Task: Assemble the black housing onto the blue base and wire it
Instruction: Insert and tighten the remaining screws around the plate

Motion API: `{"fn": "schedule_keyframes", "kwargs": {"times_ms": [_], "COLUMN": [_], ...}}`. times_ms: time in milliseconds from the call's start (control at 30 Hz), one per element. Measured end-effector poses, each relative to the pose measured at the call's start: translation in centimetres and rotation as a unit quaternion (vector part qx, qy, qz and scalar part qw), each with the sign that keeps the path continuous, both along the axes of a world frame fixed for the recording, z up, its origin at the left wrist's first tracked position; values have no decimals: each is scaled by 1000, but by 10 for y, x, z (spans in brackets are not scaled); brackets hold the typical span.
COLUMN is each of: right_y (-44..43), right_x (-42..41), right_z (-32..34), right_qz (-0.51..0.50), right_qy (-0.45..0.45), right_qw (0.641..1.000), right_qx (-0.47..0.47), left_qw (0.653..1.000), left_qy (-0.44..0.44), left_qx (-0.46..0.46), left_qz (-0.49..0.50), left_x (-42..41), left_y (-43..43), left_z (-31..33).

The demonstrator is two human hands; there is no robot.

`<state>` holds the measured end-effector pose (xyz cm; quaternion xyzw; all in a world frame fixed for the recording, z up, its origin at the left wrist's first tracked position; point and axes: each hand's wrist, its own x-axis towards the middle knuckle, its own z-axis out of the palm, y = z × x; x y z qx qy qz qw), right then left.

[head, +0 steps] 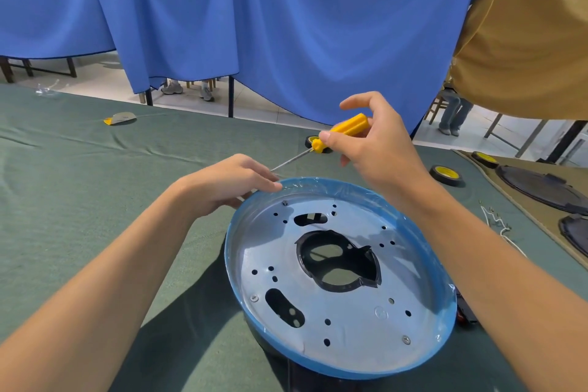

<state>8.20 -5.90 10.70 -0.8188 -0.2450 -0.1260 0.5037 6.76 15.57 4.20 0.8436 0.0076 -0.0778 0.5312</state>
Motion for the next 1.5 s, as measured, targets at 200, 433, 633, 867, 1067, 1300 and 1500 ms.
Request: {"fn": "schedule_keyframes", "kwargs": {"times_ms": [200,433,633,867,1067,1300,1500], "right_y": [6,17,21,23,24,28,42], "right_x": [6,3,5,6,5,5,11], "right_z": [-2,-7,-5,-7,-8,3,14], "right_qz": [21,76,77,74,75,116,68], "right_qy": [-31,-40,-50,-47,-58,-59,-71], "right_qw": [996,988,984,982,974,954,937], "right_qx": [-79,-130,-155,-169,-204,-270,-335], "left_qw": [998,996,999,999,998,993,991], "left_qy": [-65,-82,-53,-51,-55,-93,-128], "left_qx": [27,23,-11,4,15,72,42], "left_qz": [-3,-4,-4,0,6,8,-26], "left_x": [3,2,2,1,-1,-2,-4], "left_y": [-2,-5,-3,-5,-6,-8,-7], "left_z": [1,0,-2,0,2,6,10]}}
